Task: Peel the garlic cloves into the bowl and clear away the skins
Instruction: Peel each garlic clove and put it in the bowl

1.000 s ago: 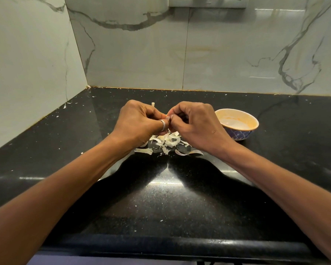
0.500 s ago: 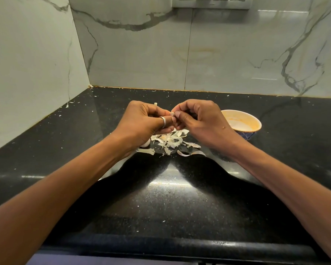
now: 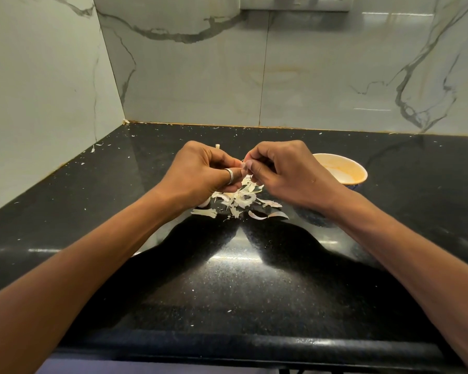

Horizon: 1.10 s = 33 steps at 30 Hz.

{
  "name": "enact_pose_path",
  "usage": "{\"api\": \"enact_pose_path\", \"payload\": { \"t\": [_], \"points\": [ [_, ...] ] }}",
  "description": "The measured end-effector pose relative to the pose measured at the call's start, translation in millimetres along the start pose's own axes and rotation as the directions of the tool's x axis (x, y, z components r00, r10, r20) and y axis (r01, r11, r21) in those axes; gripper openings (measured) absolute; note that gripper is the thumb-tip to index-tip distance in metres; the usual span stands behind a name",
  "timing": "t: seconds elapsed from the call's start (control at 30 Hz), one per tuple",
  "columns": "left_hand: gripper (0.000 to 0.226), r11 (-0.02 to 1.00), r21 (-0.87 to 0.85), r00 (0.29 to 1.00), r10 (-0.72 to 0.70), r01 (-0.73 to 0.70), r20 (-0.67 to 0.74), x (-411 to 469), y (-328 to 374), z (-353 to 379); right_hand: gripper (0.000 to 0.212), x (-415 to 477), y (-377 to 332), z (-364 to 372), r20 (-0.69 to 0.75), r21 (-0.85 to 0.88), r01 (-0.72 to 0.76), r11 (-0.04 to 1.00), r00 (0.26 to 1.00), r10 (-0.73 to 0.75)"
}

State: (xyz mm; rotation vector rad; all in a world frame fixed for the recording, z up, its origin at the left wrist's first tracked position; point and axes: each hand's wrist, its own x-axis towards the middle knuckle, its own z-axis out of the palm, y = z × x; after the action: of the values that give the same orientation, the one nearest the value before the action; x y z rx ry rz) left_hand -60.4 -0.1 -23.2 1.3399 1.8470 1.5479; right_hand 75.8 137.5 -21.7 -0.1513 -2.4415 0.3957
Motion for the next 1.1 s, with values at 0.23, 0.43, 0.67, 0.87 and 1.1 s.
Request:
{"api": "enact_pose_path", "payload": {
  "t": [0.23,0.43,0.67,0.87,1.1],
  "points": [
    [0.014,0.998,0.045,0.998,0.038,-0.036,-0.046,0,-5,4,0.01,-3,0,9,-0.052,-0.022,0.027,0.999,0.998,-0.028],
    [0.012,0.998,-0.017,0.992,0.057,-0.06,-0.111,-3,-5,8,0.011,-3,-3,14,-0.13,0.022,0.001,1.0,0.992,0.002],
    [0.009,0.994,-0.059,0.987,0.083,-0.091,-0.134,-6,-1,11,0.014,-1,-6,15,-0.137,0.118,-0.114,0.986,0.982,0.13],
    [0.012,0.993,-0.102,0.994,0.046,-0.056,-0.102,-5,1,12,0.016,3,-7,8,-0.045,0.273,-0.254,0.928,0.96,0.276],
    [0.016,0.984,-0.179,0.997,0.004,-0.019,-0.082,-4,5,12,0.019,4,-6,5,0.008,0.393,-0.328,0.859,0.935,0.354]
  ]
}}
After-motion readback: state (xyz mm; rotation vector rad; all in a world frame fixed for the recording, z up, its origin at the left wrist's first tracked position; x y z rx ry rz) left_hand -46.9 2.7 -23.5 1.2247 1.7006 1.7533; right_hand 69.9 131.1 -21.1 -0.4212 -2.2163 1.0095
